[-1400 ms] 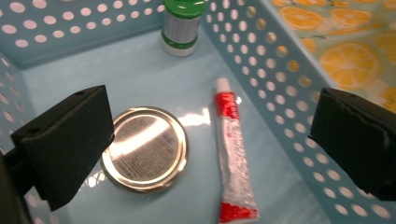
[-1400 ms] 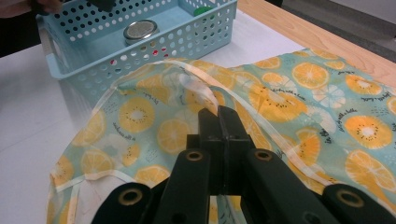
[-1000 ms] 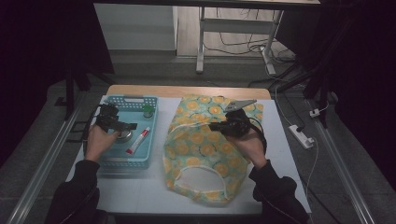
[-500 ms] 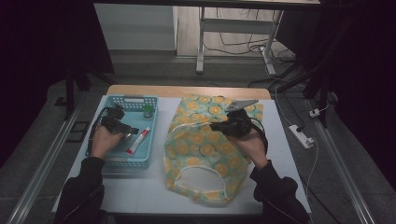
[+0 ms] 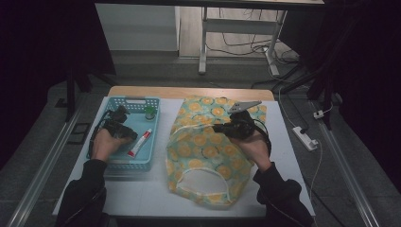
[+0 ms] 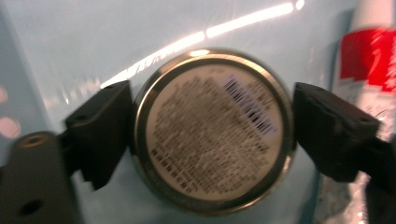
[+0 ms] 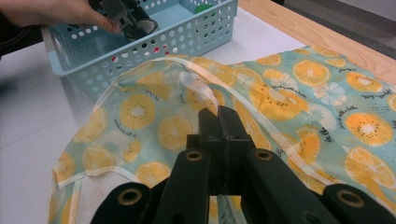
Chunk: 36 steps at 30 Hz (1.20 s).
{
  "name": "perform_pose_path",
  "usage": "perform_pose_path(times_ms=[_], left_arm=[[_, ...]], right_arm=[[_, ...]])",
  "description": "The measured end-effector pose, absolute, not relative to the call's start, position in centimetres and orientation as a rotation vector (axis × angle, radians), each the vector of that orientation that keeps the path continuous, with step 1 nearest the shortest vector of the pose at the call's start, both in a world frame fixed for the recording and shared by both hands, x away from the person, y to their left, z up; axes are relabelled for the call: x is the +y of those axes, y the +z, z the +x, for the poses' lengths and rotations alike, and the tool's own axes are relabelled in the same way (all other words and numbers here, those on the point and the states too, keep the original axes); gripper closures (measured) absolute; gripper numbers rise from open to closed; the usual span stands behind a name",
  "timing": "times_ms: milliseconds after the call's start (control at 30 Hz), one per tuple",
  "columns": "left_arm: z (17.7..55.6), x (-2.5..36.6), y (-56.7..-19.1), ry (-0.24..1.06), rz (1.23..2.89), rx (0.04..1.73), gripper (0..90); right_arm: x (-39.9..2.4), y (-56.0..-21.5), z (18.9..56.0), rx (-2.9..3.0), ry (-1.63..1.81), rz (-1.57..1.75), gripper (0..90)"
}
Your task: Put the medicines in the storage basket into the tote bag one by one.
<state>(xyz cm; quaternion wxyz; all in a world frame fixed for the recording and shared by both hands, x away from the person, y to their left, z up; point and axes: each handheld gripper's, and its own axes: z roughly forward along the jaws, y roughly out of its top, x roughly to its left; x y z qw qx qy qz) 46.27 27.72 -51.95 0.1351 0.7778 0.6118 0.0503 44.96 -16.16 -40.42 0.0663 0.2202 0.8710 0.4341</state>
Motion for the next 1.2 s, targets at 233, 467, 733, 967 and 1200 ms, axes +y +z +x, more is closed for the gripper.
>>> perform_pose_path(times_ms=[233,467,733,967,1200], left_arm=[[46.3,27.4,-51.8,0.119,2.259,1.768,20.5],[46.1,27.4,-50.6,0.167,2.247,1.699,20.6],[44.7,27.5,-48.6,0.253,2.196,1.564,20.7],[43.5,27.2,-46.7,0.27,2.15,1.474,20.7],[42.3,26.4,-45.4,0.272,2.144,1.387,20.6]], right_arm=[[-16.2,-40.4,45.0,2.621,1.313,0.662,90.0],[-16.3,-40.3,45.0,2.611,1.319,0.662,90.0],[-16.5,-40.2,45.0,2.601,1.328,0.665,90.0],[-16.5,-40.2,45.0,2.603,1.328,0.663,90.0],[-16.5,-40.1,44.9,2.599,1.331,0.661,90.0]])
